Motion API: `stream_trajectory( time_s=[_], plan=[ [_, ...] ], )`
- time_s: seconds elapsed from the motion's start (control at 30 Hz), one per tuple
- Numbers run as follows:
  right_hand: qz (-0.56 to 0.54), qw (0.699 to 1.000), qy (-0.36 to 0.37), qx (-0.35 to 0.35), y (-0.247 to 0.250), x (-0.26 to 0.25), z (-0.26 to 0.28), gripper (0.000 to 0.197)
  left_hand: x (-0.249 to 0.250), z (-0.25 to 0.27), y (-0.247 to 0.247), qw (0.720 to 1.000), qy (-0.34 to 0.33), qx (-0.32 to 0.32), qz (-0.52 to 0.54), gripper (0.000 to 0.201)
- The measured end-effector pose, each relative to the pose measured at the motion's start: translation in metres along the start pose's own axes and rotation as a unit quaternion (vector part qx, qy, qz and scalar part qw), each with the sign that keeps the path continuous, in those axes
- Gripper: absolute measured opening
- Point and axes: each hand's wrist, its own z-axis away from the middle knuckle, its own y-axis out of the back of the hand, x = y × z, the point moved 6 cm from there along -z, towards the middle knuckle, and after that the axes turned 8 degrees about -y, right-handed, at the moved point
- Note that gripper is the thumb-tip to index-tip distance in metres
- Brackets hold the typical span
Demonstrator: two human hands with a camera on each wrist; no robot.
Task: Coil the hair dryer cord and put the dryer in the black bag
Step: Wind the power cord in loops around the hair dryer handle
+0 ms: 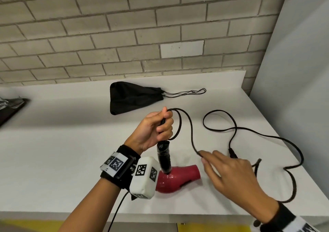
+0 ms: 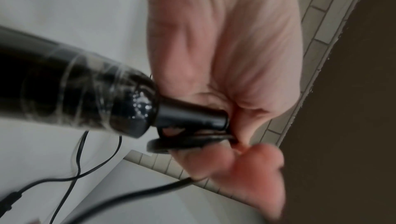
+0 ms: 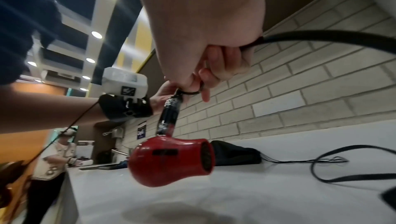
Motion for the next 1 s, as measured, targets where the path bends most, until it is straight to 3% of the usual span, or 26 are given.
stream_trajectory(
  time_s=[0.07, 0.2, 0.47, 0.63, 0.77, 0.83, 0.93, 1.0],
  plan=[
    [0.026, 0.999, 0.037, -0.017, -0.006, -0.014, -0.002, 0.031, -0.003, 0.000, -0.005, 0.999, -0.006, 0.004, -0.042, 0.044],
    [0.053, 0.992, 0.112, -0.038, -0.008, -0.035, -0.009, 0.027, -0.012, -0.003, -0.020, 0.998, -0.007, -0.021, -0.054, 0.026],
    [0.030, 0.982, 0.188, 0.014, 0.030, -0.051, -0.025, 0.008, -0.013, -0.002, -0.028, 0.996, 0.029, -0.035, -0.080, 0.029],
    [-0.033, 0.983, 0.150, 0.096, 0.060, -0.058, -0.047, 0.002, -0.016, -0.001, -0.031, 0.993, 0.042, -0.016, -0.113, 0.038],
    [-0.078, 0.990, 0.051, 0.101, 0.065, -0.045, -0.069, 0.036, -0.020, -0.001, -0.038, 0.989, 0.055, -0.045, -0.133, 0.044],
    [-0.147, 0.986, 0.000, 0.082, 0.062, -0.030, -0.082, 0.050, -0.021, -0.001, -0.040, 0.987, 0.065, -0.072, -0.125, 0.048],
    [-0.310, 0.947, -0.069, 0.040, 0.054, 0.001, -0.102, 0.038, -0.027, 0.003, -0.042, 0.984, 0.111, -0.089, -0.105, 0.047],
    [-0.382, 0.916, -0.108, -0.056, 0.039, 0.017, -0.106, 0.049, -0.029, 0.007, -0.041, 0.984, 0.111, -0.099, -0.103, 0.047]
  ],
)
